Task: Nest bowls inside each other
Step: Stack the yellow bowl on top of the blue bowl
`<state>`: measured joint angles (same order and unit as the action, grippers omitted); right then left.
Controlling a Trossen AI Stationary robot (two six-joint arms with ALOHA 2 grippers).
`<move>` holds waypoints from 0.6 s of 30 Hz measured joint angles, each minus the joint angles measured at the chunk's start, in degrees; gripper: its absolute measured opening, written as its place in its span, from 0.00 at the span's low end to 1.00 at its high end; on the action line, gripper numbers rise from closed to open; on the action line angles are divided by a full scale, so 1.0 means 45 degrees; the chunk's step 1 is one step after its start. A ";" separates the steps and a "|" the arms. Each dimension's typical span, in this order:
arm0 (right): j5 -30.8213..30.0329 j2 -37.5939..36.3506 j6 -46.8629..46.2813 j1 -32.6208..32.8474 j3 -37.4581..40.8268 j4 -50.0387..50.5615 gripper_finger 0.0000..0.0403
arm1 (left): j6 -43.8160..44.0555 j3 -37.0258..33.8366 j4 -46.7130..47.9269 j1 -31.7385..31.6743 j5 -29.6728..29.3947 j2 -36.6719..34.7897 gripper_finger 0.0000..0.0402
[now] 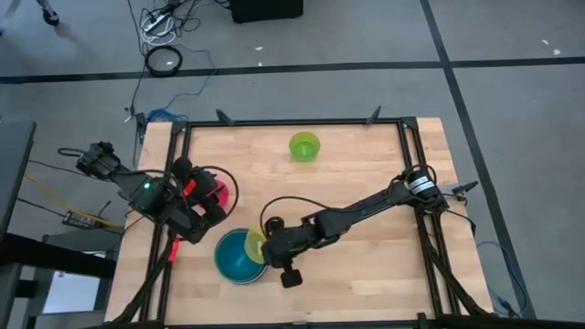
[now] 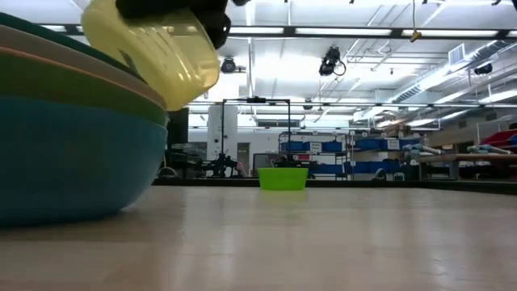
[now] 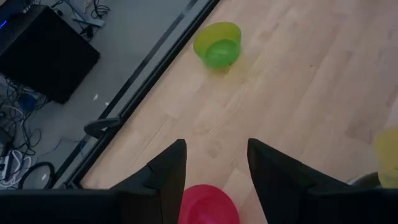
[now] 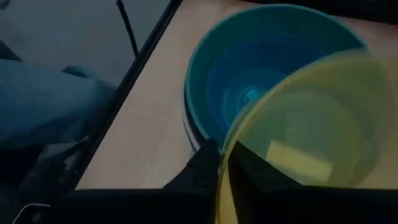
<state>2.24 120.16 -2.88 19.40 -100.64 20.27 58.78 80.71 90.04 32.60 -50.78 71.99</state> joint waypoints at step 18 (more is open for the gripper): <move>-0.1593 -0.0209 0.1395 0.0044 -0.1567 0.1201 0.01 | 0.0000 -0.0005 -0.0004 0.0000 -0.0010 -0.0011 0.45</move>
<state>-4.93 119.22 3.40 19.60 -107.70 25.67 58.78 80.68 90.02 32.60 -50.83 71.94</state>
